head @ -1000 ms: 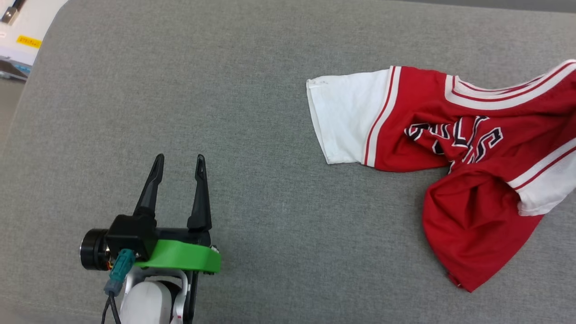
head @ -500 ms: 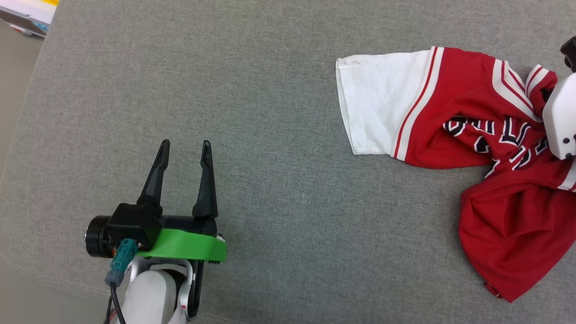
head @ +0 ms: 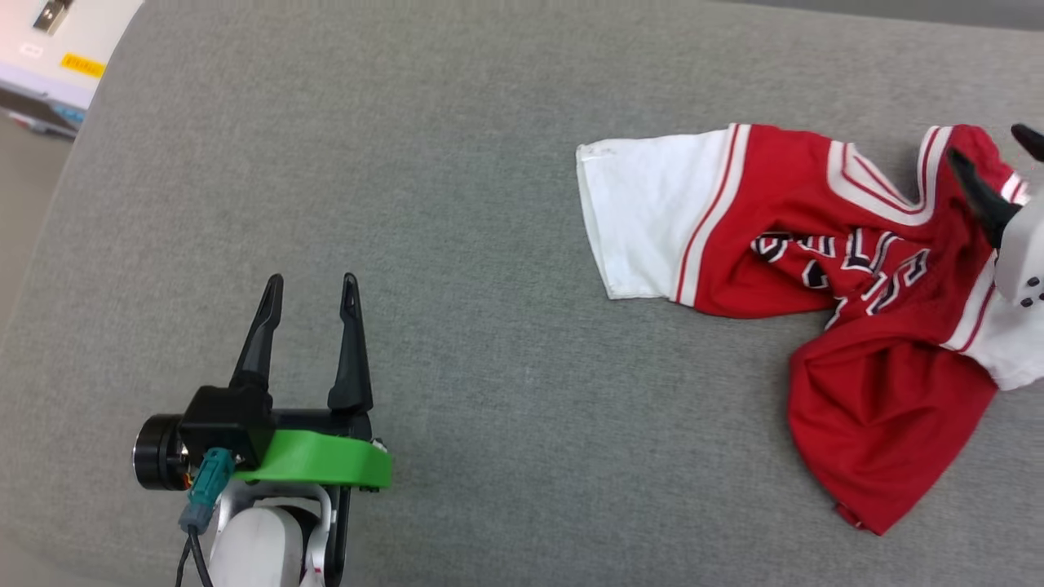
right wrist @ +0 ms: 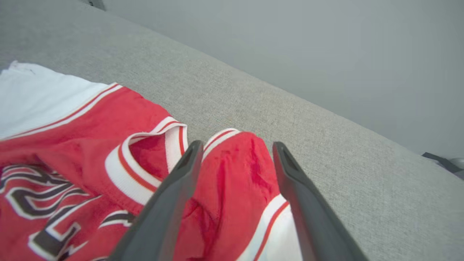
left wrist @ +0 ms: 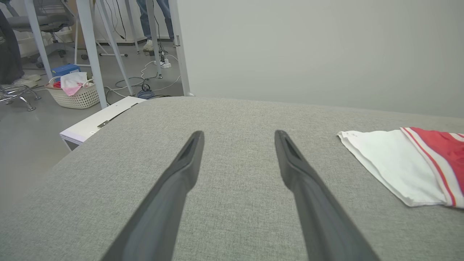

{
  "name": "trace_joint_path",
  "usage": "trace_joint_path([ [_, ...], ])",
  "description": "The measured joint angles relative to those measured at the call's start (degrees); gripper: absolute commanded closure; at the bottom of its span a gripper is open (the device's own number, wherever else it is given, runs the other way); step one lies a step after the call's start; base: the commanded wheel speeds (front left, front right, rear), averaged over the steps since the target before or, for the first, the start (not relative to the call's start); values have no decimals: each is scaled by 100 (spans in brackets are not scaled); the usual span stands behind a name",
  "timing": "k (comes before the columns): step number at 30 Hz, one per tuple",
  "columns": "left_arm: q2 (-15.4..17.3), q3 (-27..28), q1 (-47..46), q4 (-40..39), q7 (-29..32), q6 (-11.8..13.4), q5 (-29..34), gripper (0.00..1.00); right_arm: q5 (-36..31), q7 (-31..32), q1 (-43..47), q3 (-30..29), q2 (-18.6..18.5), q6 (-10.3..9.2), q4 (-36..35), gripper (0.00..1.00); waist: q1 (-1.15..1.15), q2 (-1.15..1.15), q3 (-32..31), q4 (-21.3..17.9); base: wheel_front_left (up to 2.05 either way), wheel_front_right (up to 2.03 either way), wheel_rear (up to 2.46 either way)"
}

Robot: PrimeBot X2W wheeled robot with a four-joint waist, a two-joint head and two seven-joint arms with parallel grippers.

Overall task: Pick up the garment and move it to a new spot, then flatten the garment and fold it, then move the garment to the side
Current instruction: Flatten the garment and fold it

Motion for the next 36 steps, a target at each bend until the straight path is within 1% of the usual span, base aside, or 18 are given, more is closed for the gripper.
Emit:
trace_joint_path([
  [2, 0, 30, 46, -3, 0, -44, 56, 0, -138, -369, 157, -243, 81, 0, -60, 0, 0, 0, -97, -93, 0, 0, 0],
  [4, -1, 70, 72, -2, 1, -98, 127, 0, -363, -766, 398, -612, 245, 0, -157, 0, 0, 0, -199, -201, 0, 0, 0],
  [5, -2, 90, 73, -3, 0, -125, 155, 0, -447, -870, 509, -750, 309, 0, -207, 0, 0, 0, -240, -241, 0, 0, 0],
  [8, -2, 167, 69, -1, 0, -225, 232, 0, -790, -1300, 971, -1367, 633, 0, -443, 0, 0, 0, -379, -373, 0, 0, 0],
  [12, 18, 277, -49, 46, 0, -381, 305, 0, -1378, -1599, 1661, -2270, 1169, 1, -973, 0, 0, 0, -534, -526, 0, 0, 0],
  [14, 71, 326, -246, 118, 0, -460, 304, 0, -1692, -1680, 2073, -2717, 1552, 1, -1358, 0, 0, 0, -600, -591, 0, 0, 0],
  [16, 125, 346, -471, 215, 0, -535, 294, 0, -1945, -1715, 2451, -3027, 1908, 1, -1740, 0, 0, 0, -641, -648, 0, 0, 0],
  [17, 174, 338, -614, 269, 0, -560, 286, 0, -2082, -1733, 2645, -3160, 2111, 1, -1938, 0, 0, 0, -655, -679, 0, 0, 0],
  [20, 379, 235, -1080, 475, 0, -643, 244, 0, -2329, -1738, 3109, -3372, 2564, 1, -2419, 0, 0, 0, -671, -772, 0, 0, 0],
  [23, 617, 15, -1587, 823, 0, -669, 118, 0, -2524, -1761, 3437, -3481, 2899, 1, -2787, 0, 0, 0, -660, -870, 0, 0, 0],
  [25, 800, -226, -1942, 1103, 0, -670, -37, 0, -2614, -1783, 3606, -3497, 3060, 1, -2959, 0, 0, 0, -639, -940, 0, 0, 0],
  [26, 945, -455, -2167, 1246, 16, -670, -187, 0, -2652, -1783, 3669, -3489, 3133, 1, -3014, 0, 0, 0, -624, -980, 0, 0, 0],
  [28, 1170, -829, -2584, 1448, 191, -683, -542, 0, -2703, -1784, 3751, -3497, 3248, 1, -3097, 0, 0, 0, -588, -1054, 0, 0, 0],
  [30, 1415, -1282, -3072, 1605, 582, -694, -1018, 0, -2704, -1784, 3800, -3461, 3328, 1, -3153, 0, 0, 0, -532, -1134, 0, 0, 0],
  [32, 1560, -1612, -3467, 1759, 1204, -695, -1658, 0, -2709, -1784, 3827, -3416, 3373, 1, -3176, 0, 0, 0, -470, -1207, 0, 0, 0],
  [33, 1662, -1848, -3663, 1837, 1637, -694, -1956, 0, -2720, -1784, 3835, -3389, 3397, 1, -3187, 0, 0, 0, -435, -1248, 0, 0, 0],
  [34, 1806, -2106, -3863, 1908, 2090, -695, -2178, 0, -2733, -1784, 3837, -3374, 3412, 1, -3197, 0, 0, 0, -394, -1288, 0, 0, 0],
  [36, 1984, -2468, -4206, 1983, 2804, -695, -2633, 0, -2744, -1784, 3836, -3348, 3426, 1, -3216, 0, 0, 0, -317, -1355, 0, 0, 0],
])
